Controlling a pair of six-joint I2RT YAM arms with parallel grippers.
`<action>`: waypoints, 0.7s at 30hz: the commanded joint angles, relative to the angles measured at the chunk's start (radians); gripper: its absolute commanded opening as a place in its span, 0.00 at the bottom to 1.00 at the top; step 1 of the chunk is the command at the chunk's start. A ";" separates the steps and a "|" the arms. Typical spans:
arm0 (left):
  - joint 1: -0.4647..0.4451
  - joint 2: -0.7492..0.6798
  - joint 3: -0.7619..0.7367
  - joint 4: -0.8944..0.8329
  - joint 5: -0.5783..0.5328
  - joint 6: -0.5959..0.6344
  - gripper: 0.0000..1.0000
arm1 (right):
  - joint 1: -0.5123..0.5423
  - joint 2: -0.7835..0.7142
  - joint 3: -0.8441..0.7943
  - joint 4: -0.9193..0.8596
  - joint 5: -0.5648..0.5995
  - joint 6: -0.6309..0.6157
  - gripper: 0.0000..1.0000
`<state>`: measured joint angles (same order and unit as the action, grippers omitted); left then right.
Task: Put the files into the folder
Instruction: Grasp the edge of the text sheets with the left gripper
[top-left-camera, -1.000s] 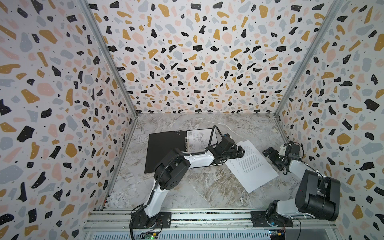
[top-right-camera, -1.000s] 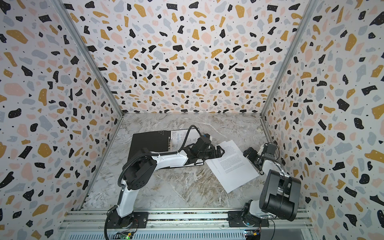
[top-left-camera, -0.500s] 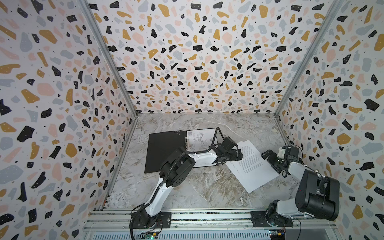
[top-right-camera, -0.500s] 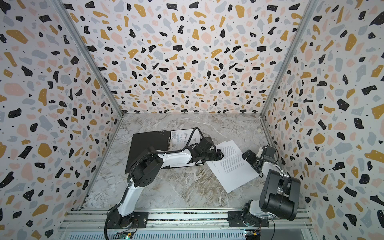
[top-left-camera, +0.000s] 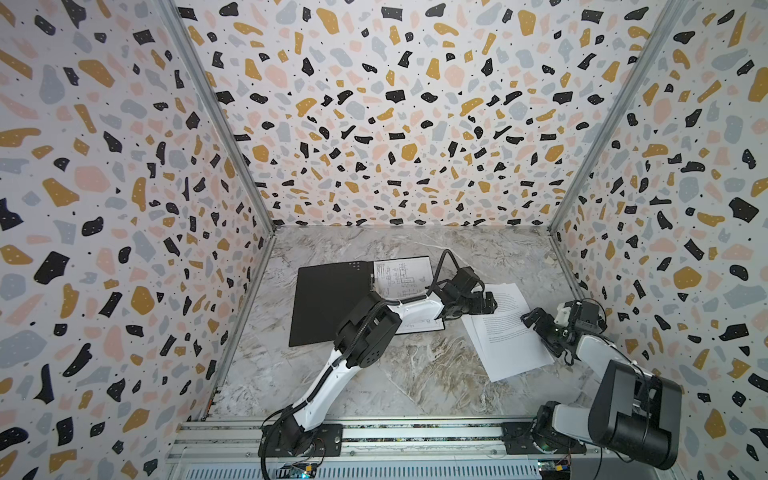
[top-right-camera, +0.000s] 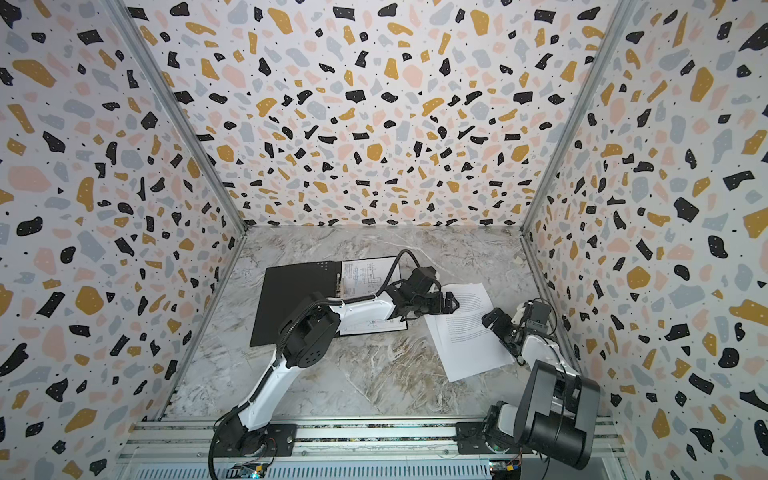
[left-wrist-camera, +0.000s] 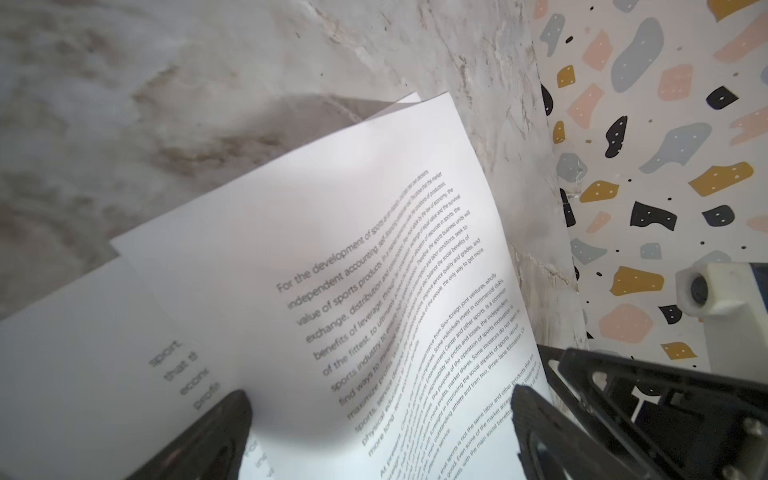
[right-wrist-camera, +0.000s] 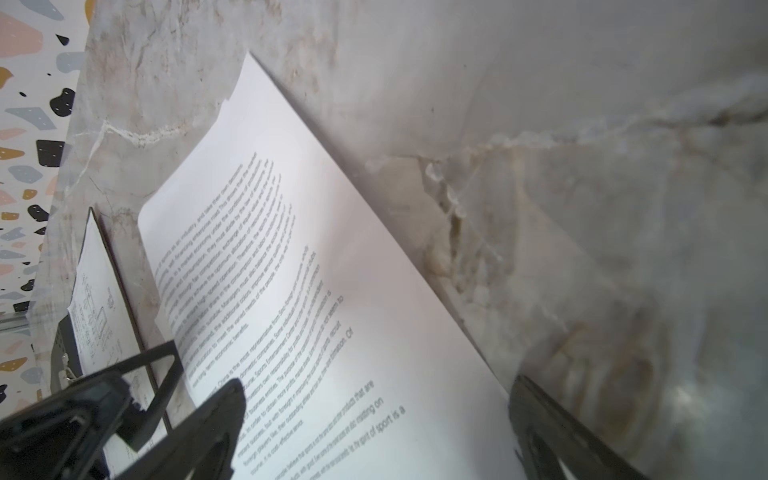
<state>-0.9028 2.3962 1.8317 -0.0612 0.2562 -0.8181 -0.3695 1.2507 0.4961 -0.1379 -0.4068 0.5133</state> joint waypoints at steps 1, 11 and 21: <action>0.025 0.066 0.069 -0.078 0.039 0.042 1.00 | -0.006 -0.048 -0.024 -0.109 -0.004 0.021 1.00; 0.053 0.100 0.142 -0.048 0.140 0.058 1.00 | -0.004 -0.107 -0.060 -0.109 -0.099 0.047 0.99; 0.052 0.045 0.045 0.076 0.189 -0.017 1.00 | 0.002 -0.066 -0.075 -0.082 -0.110 0.040 0.99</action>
<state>-0.8459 2.4672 1.9076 -0.0017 0.4019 -0.8005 -0.3710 1.1713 0.4431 -0.1864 -0.5125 0.5529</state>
